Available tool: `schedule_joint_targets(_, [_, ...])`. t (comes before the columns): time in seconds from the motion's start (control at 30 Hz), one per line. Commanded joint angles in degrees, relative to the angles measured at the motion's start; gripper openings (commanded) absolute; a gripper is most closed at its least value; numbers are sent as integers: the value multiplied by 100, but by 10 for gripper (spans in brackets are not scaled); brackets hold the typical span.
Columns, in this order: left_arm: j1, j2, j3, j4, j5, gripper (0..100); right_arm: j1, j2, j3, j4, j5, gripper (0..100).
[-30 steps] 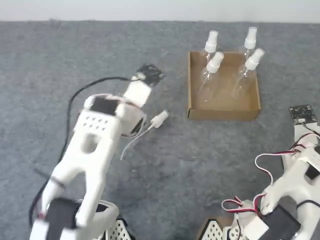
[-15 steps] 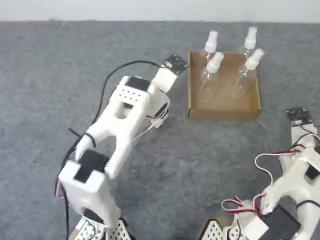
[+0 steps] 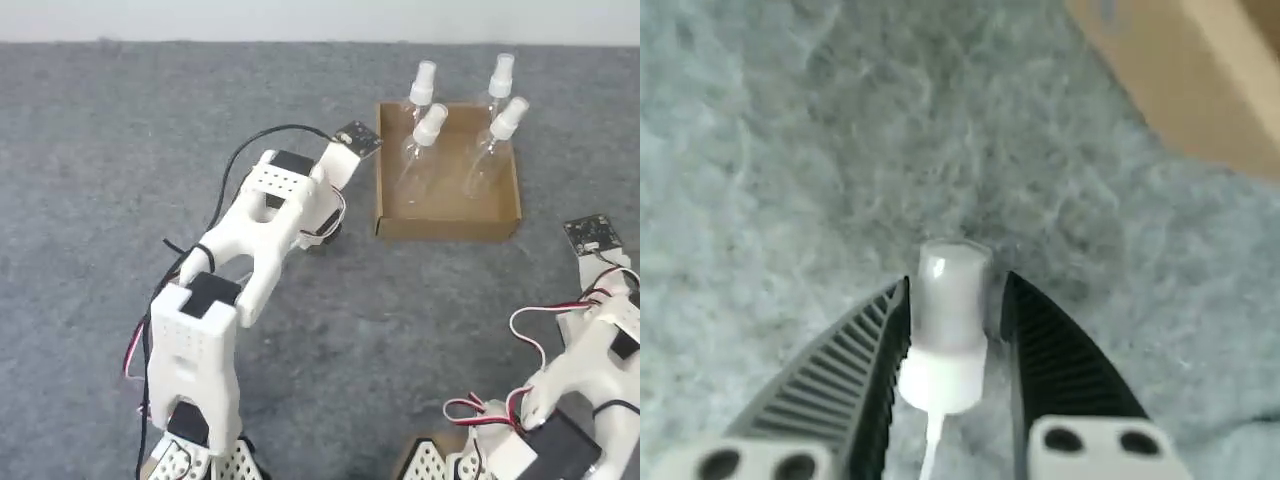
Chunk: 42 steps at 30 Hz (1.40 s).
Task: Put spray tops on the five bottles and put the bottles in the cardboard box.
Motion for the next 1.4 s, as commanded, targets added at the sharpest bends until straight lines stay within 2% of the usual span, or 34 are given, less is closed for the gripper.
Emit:
schedule_joint_targets(0.0, [-26,-70,-268,79,53,120,-31,31,-360,48,88,284])
schedule_joint_targets(0.13, [-97,-88,-268,123,176,4,-31,31,-360,48,88,284])
schedule_joint_targets(0.27, [-220,-290,-207,387,360,10,-31,13,-360,48,70,284])
schedule_joint_targets(0.4, [-308,-976,391,440,387,10,-22,-31,-360,48,53,284])
schedule_joint_targets(0.63, [-325,-2752,2747,-527,413,10,-22,-31,-360,101,44,282])
schedule_joint_targets(0.87, [-756,-4229,4488,-1547,422,11,-22,-31,-369,101,44,282])
schedule_joint_targets(1.07, [-870,-4870,5490,-2075,422,11,92,-40,-510,119,44,284])
schedule_joint_targets(1.2, [-897,-5143,5886,-2470,422,11,48,-40,-1099,848,-264,284])
schedule_joint_targets(1.37, [-905,-5134,5895,-2435,422,11,-110,31,-1899,1648,-431,285])
